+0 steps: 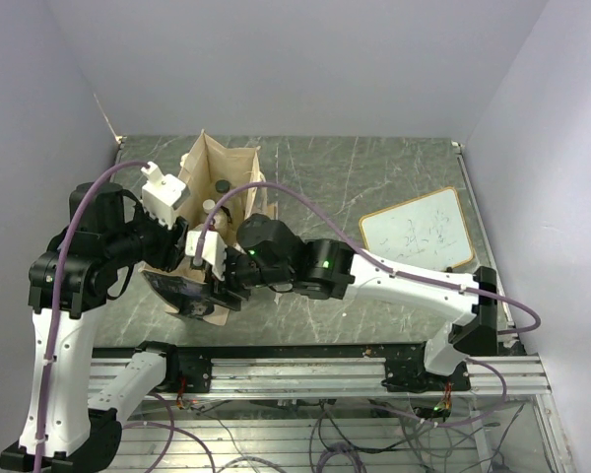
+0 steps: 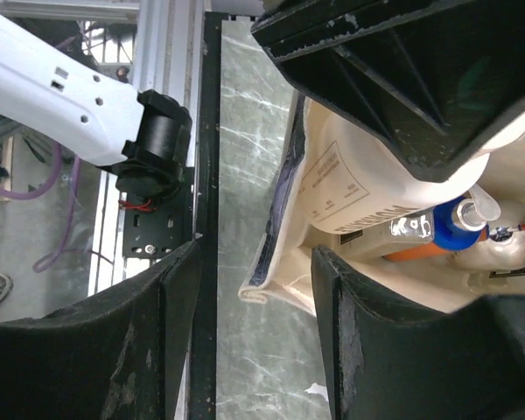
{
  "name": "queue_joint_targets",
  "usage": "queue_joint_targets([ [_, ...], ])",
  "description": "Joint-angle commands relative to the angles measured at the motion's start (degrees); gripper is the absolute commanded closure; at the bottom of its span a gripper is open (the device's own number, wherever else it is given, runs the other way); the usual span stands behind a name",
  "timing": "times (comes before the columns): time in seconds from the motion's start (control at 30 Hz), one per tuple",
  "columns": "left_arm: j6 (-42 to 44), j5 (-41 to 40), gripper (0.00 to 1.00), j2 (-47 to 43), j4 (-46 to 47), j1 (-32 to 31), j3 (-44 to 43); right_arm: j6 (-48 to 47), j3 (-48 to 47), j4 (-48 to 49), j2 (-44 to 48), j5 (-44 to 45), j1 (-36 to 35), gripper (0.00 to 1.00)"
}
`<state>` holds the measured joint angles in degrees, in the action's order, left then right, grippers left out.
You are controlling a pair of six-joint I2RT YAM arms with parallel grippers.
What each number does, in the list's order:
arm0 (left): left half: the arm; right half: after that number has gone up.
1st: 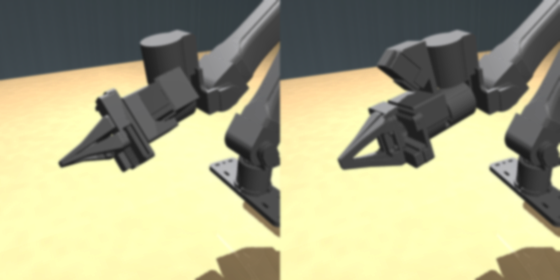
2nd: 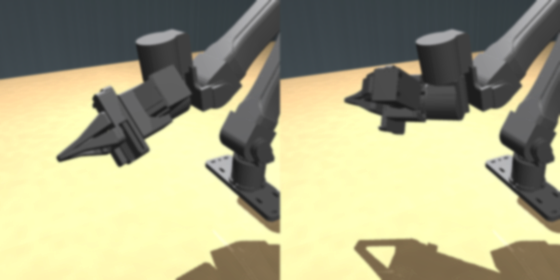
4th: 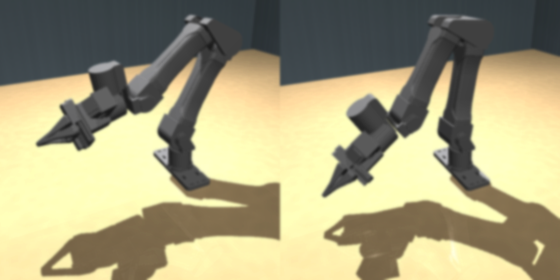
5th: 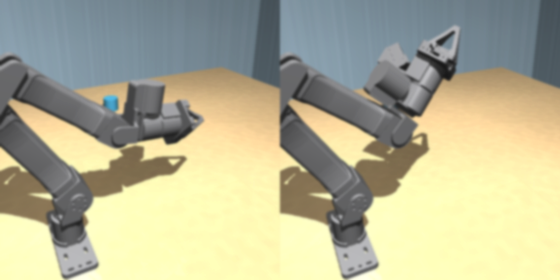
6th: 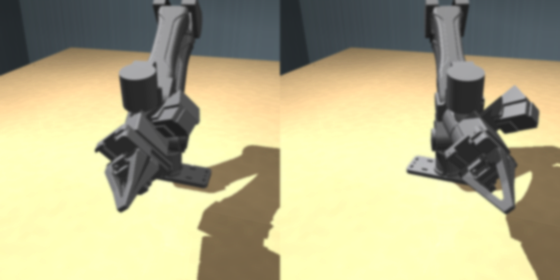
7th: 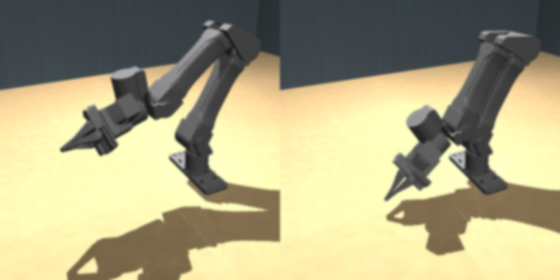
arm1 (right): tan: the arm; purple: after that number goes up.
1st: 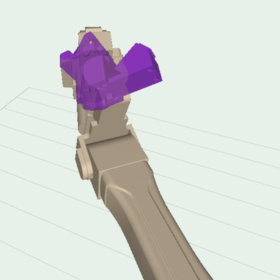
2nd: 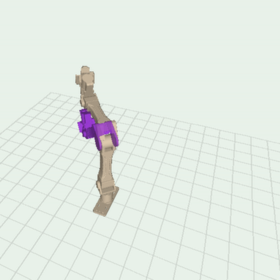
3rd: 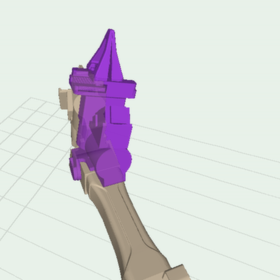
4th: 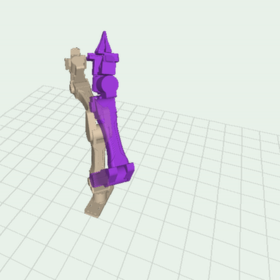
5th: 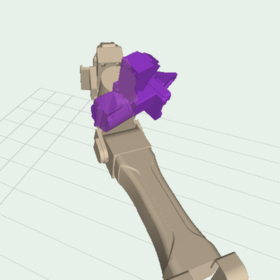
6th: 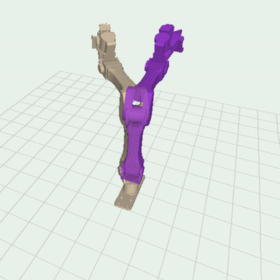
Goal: Place the personal care products into the canvas bag
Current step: Place the care product in the canvas bag.
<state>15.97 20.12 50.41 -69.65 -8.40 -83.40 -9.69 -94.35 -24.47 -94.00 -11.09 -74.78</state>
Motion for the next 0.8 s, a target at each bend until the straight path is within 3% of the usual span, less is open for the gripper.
queue_joint_targets([
  [0.0, -2.0, 0.2, 0.93, -1.1, 6.8, 0.8, -0.5, 0.4, -2.1, 1.1, -1.5, 3.1, -0.7, 0.48],
  [0.47, -3.1, -1.1, 0.93, -1.5, 7.9, 0.8, 0.7, 1.3, -1.9, 1.9, -4.4, 5.6, -1.9, 0.57],
  [0.77, -1.5, -0.7, 0.93, -1.8, 7.7, 0.8, 2.6, -0.4, -3.1, 1.9, -5.2, 3.6, -2.2, 0.77],
])
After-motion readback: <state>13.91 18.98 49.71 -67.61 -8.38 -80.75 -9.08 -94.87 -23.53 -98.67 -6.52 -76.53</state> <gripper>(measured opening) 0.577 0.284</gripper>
